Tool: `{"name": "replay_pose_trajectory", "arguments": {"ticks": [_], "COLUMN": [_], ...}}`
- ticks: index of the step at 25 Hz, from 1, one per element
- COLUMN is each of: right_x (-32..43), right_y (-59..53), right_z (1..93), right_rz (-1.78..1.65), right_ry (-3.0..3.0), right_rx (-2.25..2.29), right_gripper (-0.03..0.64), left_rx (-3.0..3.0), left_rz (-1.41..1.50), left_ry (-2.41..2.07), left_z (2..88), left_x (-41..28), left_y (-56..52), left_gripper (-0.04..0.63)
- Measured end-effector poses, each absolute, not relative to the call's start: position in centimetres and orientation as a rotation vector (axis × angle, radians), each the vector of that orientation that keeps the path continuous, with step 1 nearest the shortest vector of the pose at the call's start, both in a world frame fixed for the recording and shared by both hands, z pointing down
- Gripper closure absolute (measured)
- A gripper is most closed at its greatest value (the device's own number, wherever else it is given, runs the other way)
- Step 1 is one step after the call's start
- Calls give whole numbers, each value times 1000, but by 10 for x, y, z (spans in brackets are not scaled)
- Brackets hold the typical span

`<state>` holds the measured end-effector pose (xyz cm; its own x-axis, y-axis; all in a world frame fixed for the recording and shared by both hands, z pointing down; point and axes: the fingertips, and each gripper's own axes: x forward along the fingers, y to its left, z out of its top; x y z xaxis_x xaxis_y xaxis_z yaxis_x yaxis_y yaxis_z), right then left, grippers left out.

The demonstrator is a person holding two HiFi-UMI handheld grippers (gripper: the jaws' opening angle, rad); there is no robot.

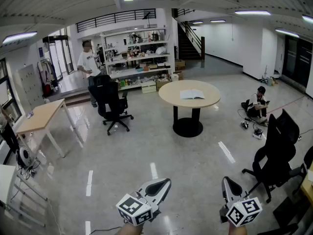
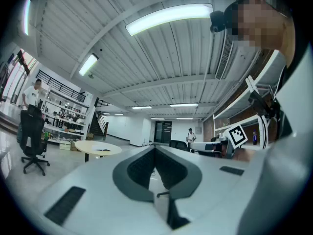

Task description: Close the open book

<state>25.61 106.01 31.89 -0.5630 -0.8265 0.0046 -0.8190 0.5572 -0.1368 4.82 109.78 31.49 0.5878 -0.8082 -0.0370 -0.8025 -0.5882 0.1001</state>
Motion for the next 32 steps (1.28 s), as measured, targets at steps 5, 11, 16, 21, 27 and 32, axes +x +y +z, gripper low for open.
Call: {"name": "replay_pose_trajectory", "arguments": {"ticks": [5,11,16,21,27,32], "right_x": [253,251,239,222,196,179], "right_y": [1061,1064,1063,1060,1050,1028], "right_z": [317,316,314,310,317,321], "right_rz": [-187,-169,-169,-165,-192,-211], "right_ry": [2717,2705,2698,2674,2668,2682], "right_rx": [-1445,-1465,-1433,-1446,-1471,-1481], "right_gripper": [620,620,620,620,620,620], "left_rx": [2744,2757,2759,2781,2785,2780], "left_rz": [-118,-109,-107,-101,-102,-111], "left_ry": [-1379,-1369,-1341,-1307,-1279,-1273], "left_z": [314,315,319,320,327,331], "left_x": [46,39,34,20,-7,-24], "left_y": [1099,1102,1098,1096,1085,1064], "left_gripper": [606,606,606,606,606,606]}}
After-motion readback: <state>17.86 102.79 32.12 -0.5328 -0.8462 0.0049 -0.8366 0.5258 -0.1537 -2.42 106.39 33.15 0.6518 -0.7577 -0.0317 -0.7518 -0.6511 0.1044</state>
